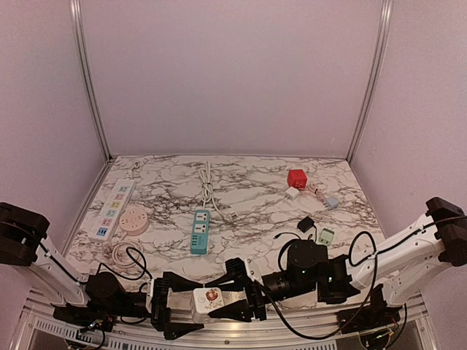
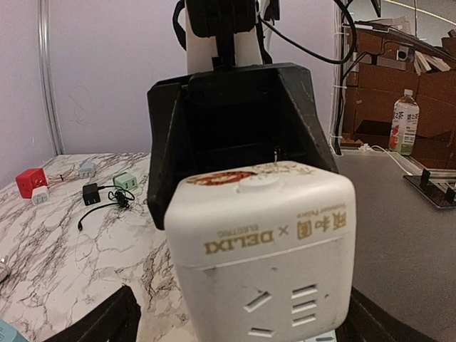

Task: Insert the plug
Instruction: Pass from the right arm to the left

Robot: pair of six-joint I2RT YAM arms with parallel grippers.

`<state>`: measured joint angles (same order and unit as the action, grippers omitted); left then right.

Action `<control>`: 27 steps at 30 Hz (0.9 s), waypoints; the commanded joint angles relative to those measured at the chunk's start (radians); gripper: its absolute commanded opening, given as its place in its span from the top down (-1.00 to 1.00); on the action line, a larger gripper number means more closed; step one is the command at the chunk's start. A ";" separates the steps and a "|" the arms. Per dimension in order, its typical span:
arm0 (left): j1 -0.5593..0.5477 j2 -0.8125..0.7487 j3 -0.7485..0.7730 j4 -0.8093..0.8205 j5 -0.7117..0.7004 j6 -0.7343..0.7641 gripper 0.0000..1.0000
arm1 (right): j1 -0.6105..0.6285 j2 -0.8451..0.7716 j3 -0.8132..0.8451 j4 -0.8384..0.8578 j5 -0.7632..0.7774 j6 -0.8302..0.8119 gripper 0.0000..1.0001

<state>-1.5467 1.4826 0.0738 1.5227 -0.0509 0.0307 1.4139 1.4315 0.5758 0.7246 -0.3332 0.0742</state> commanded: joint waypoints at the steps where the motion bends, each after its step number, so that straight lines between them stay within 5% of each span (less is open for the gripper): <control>1: -0.013 0.047 0.023 0.101 0.016 -0.009 -0.88 | -0.006 0.013 0.042 0.111 -0.005 0.033 1.00; 16: -0.012 0.085 0.025 0.155 0.005 -0.018 -0.57 | -0.005 0.031 0.043 0.124 -0.021 0.037 1.00; 27: -0.013 0.097 0.027 0.170 0.013 -0.022 -0.66 | 0.000 0.052 0.060 0.101 -0.018 0.023 1.00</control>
<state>-1.5524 1.5608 0.0898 1.5986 -0.0353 0.0109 1.4132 1.4738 0.5819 0.7998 -0.3355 0.1032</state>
